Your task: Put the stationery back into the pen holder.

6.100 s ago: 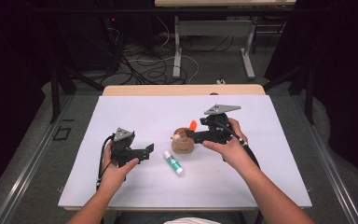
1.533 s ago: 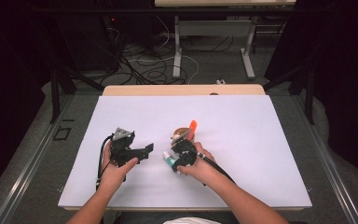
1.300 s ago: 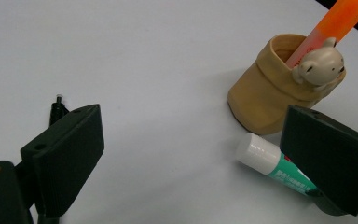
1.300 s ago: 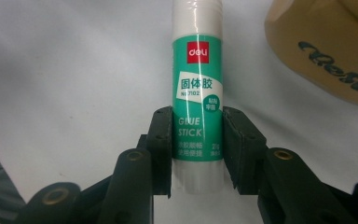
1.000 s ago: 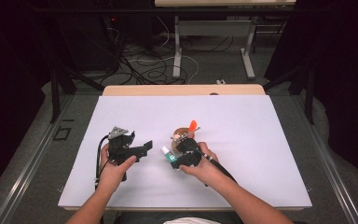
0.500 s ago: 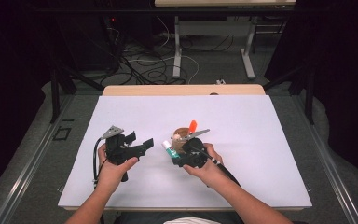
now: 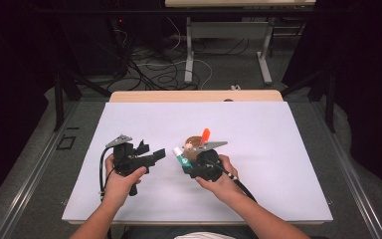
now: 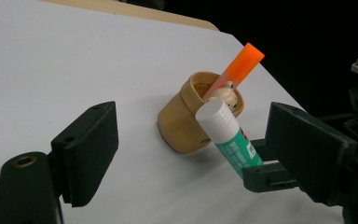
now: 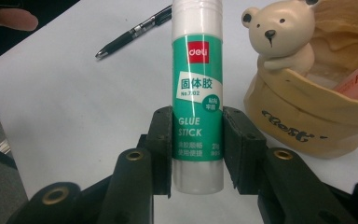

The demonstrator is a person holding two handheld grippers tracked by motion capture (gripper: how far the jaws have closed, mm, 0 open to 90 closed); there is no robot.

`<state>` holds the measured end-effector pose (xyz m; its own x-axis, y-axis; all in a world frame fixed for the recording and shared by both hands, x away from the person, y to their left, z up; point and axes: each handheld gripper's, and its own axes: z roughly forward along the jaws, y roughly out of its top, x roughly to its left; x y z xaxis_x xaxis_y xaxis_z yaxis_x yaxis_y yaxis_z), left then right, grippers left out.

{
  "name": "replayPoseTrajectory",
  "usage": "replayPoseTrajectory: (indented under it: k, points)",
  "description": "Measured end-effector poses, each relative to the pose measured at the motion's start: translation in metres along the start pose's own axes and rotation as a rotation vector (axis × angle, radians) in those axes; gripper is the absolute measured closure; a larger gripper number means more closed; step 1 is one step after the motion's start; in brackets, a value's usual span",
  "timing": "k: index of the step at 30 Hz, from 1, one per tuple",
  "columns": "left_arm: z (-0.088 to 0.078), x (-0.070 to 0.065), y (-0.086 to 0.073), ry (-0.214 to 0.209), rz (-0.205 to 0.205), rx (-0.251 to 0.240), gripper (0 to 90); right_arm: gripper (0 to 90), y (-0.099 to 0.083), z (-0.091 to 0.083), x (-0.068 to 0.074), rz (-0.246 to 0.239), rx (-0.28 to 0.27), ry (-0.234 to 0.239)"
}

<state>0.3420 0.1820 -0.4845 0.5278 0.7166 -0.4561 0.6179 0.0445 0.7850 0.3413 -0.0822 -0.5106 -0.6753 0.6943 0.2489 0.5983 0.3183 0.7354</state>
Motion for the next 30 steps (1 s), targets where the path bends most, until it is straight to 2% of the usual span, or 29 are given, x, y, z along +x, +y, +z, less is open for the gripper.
replayPoseTrajectory:
  k: [3, 5, 12, 14, 15, 16, 20, 25, 30]
  points:
    - [0.0, -0.001, 0.001, -0.015, 0.005, 0.007, 18.4, 66.0, -0.001, 0.0, 0.0, 0.0, -0.007, 0.002]
    - [0.0, -0.002, 0.0, -0.034, -0.017, 0.006, 18.8, 66.0, -0.002, 0.0, 0.001, -0.005, -0.02, 0.0]
    - [0.002, -0.005, 0.0, -0.077, -0.028, 0.039, 21.4, 66.0, -0.003, 0.0, 0.006, -0.014, -0.058, 0.006]
    - [0.004, -0.006, -0.001, -0.085, -0.04, 0.033, 22.3, 66.0, -0.004, 0.0, 0.008, -0.029, -0.074, 0.008]
    - [0.004, -0.006, -0.001, -0.092, -0.046, 0.041, 22.4, 66.0, -0.003, -0.001, 0.009, -0.03, -0.059, 0.013]
    - [0.004, -0.006, -0.001, -0.099, -0.053, 0.04, 22.9, 66.0, -0.004, 0.0, 0.01, -0.029, -0.081, 0.013]
    - [0.005, -0.006, -0.002, -0.125, -0.077, 0.057, 27.6, 66.0, -0.003, -0.001, 0.013, -0.038, -0.099, 0.026]
    - [0.005, -0.007, -0.004, -0.128, -0.131, 0.06, 36.5, 66.0, -0.003, -0.002, 0.019, -0.045, -0.106, 0.039]
    - [0.006, -0.006, -0.004, -0.126, -0.147, 0.083, 37.6, 66.0, -0.004, -0.001, 0.023, -0.061, -0.106, 0.052]
